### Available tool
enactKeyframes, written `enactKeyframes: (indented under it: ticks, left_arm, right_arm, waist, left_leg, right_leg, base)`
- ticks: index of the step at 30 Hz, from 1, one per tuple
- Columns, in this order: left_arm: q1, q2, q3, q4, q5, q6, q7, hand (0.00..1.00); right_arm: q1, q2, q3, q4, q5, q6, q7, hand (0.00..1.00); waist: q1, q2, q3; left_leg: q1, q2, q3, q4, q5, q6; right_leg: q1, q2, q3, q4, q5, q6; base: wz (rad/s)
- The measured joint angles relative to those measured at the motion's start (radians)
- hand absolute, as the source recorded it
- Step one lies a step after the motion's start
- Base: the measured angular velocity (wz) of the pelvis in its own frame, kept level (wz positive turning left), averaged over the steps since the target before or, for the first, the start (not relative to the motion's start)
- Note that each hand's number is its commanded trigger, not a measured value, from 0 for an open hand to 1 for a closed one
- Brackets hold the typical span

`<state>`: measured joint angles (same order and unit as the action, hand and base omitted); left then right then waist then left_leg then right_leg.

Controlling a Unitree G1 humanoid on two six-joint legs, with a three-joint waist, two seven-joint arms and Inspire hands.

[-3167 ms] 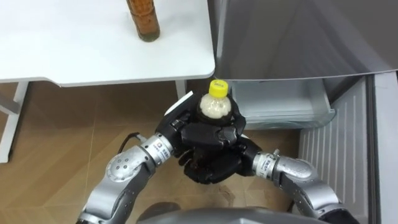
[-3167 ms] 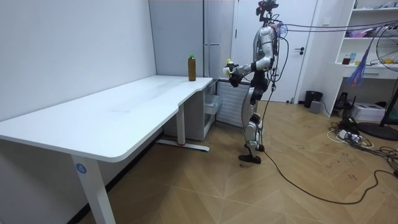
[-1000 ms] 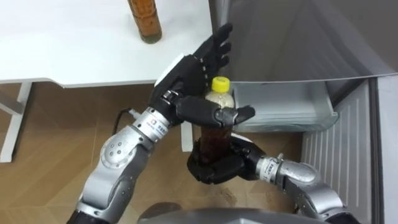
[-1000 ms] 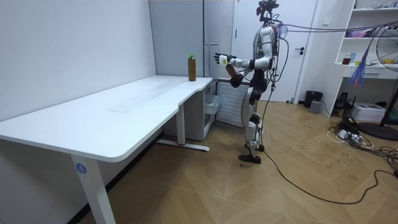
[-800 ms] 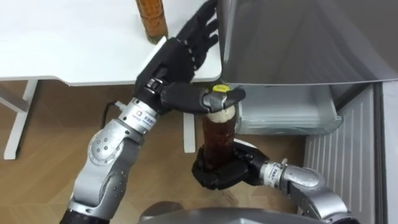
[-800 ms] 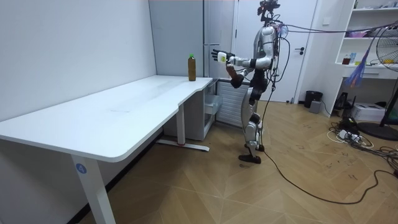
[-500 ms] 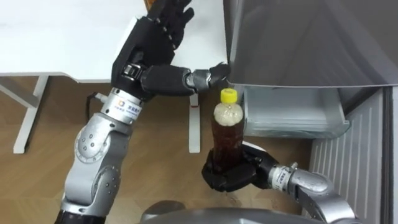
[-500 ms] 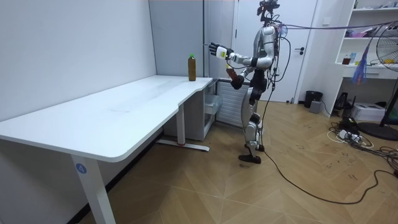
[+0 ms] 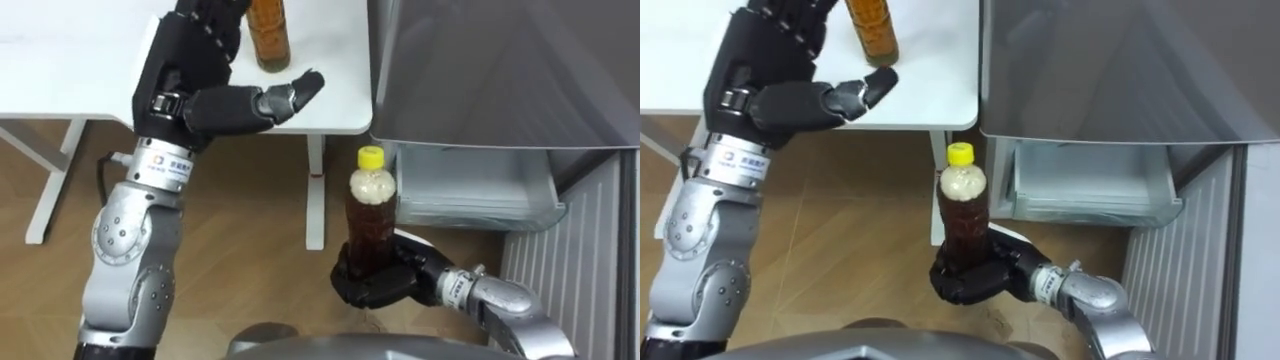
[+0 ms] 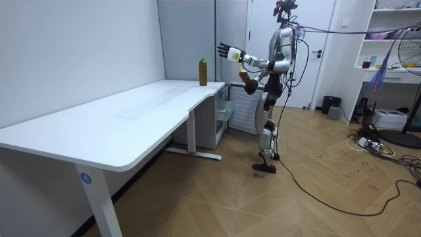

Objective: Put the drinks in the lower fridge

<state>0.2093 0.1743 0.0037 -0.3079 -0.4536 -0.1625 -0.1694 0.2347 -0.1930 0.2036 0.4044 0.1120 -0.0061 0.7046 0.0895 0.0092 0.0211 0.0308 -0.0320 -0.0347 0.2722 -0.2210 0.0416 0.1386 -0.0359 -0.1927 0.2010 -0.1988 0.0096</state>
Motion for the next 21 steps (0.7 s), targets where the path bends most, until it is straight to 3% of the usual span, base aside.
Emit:
enactKeyframes:
  ticks: [5,11,21]
  left_arm:
    - [0.024,-0.006,0.087,0.000,0.006,-0.018,0.108,0.00]
    - [0.047,-0.009,0.128,0.009,0.035,-0.049,0.204,0.00]
    - [0.117,-0.006,0.165,0.120,0.103,-0.050,0.356,0.00]
  right_arm:
    - [0.041,-0.002,-0.045,0.000,0.002,0.000,0.000,1.00]
    - [0.066,0.001,-0.069,0.000,0.000,0.000,0.001,1.00]
    - [0.087,-0.002,-0.067,0.003,-0.001,0.000,-0.007,1.00]
  waist:
    - [0.011,0.011,-0.0029]
    - [0.034,0.013,-0.0037]
    - [0.078,0.028,-0.0041]
  left_leg:
    - [-0.001,0.001,0.003,0.000,0.000,0.000]
    - [0.014,0.001,0.005,-0.006,0.002,-0.001]
    - [0.016,-0.002,-0.004,-0.001,0.004,0.000]
  right_leg:
    - [0.000,-0.001,-0.003,0.001,0.000,0.000]
    - [0.010,-0.001,-0.001,0.002,0.000,0.000]
    - [0.017,-0.003,-0.007,-0.001,-0.001,-0.001]
  base:
    - [0.01]
    - [0.00]
    - [0.01]
